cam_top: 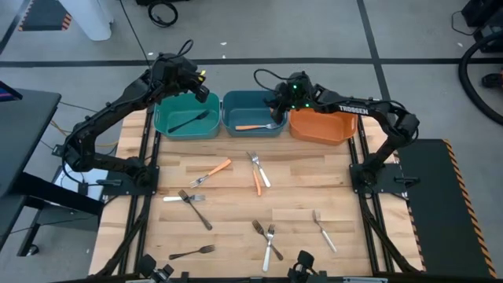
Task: Sort silverware by color (type)
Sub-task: Put the right orange fork in the blue bin, then put the top left black fork in the green bin
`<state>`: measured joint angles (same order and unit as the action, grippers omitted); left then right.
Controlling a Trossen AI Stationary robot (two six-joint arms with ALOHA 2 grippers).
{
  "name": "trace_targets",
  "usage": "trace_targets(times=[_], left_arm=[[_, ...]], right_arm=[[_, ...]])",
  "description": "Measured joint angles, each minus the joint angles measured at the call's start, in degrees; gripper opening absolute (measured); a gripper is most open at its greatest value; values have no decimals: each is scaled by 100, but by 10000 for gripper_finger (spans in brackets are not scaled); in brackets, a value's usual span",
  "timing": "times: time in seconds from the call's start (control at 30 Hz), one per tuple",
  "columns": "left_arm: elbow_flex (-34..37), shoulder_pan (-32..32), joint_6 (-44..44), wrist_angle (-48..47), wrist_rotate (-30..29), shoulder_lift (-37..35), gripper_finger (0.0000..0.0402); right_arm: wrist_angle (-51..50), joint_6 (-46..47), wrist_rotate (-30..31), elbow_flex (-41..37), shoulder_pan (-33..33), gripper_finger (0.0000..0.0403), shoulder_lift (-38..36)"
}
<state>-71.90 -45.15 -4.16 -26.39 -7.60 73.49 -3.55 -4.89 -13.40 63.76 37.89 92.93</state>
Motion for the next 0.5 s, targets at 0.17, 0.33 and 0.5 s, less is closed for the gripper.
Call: trace_targets(times=[0.17,0.33,0.5], left_arm=[[0,-4,-11,-2,-2,0,109],[0,-4,-15,-4,-2,0,109],[0,46,-13,-133,123,0,109]], right_arm=[[94,-237,10,7,-42,68,-25],[138,-220,17,6,-42,96,-25],[354,357,185,5,-37,109,-159]])
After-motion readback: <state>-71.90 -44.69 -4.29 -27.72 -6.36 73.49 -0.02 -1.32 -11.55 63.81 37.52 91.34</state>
